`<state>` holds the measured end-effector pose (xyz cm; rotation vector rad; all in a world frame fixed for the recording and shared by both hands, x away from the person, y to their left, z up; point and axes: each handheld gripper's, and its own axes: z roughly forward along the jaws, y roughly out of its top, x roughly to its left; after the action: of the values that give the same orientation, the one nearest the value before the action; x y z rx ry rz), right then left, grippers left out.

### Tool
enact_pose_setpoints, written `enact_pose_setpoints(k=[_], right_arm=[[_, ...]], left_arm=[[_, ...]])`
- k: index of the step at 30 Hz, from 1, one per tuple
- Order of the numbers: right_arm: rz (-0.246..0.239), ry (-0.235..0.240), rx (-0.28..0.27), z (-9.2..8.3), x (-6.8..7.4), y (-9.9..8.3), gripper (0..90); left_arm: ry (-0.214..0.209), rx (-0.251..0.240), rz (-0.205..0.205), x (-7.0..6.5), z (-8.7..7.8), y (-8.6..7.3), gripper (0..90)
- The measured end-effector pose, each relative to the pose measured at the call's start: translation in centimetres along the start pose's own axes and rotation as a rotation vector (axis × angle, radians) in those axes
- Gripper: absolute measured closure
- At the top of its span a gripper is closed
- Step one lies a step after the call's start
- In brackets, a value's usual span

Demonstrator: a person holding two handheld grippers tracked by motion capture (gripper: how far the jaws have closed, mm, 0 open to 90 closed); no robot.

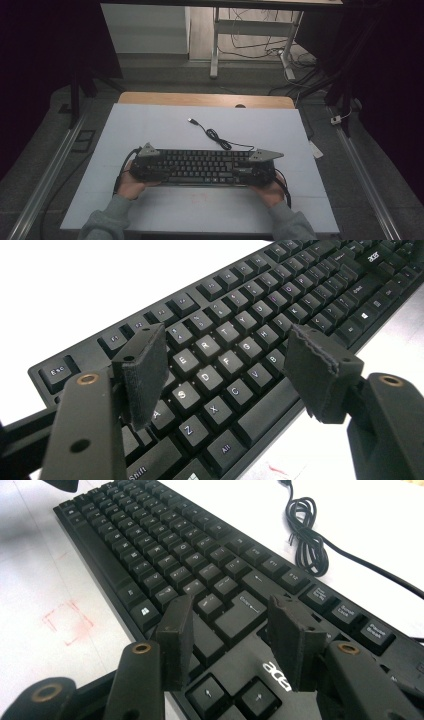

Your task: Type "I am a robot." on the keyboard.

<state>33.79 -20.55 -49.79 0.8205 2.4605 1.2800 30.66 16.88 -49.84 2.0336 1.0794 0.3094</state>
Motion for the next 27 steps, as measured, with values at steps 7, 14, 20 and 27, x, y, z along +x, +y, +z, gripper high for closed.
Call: enact_pose_setpoints(k=[7,14,20,27], right_arm=[[-0.009,0.000,0.006,0.20,0.11,-0.04,53.2],[-0.010,0.008,0.010,0.27,0.06,-0.04,53.2],[-0.016,0.002,0.013,0.35,0.07,-0.02,53.2],[-0.022,0.006,0.021,0.55,0.20,0.00,53.2]], left_arm=[[0.003,-0.006,-0.003,0.15,-0.13,-0.03,33.8],[0.017,-0.012,-0.005,0.26,-0.17,-0.03,34.2],[0.032,-0.032,-0.004,0.31,-0.33,0.02,37.4],[0.037,-0.043,-0.006,0.32,-0.06,0.21,47.0]])
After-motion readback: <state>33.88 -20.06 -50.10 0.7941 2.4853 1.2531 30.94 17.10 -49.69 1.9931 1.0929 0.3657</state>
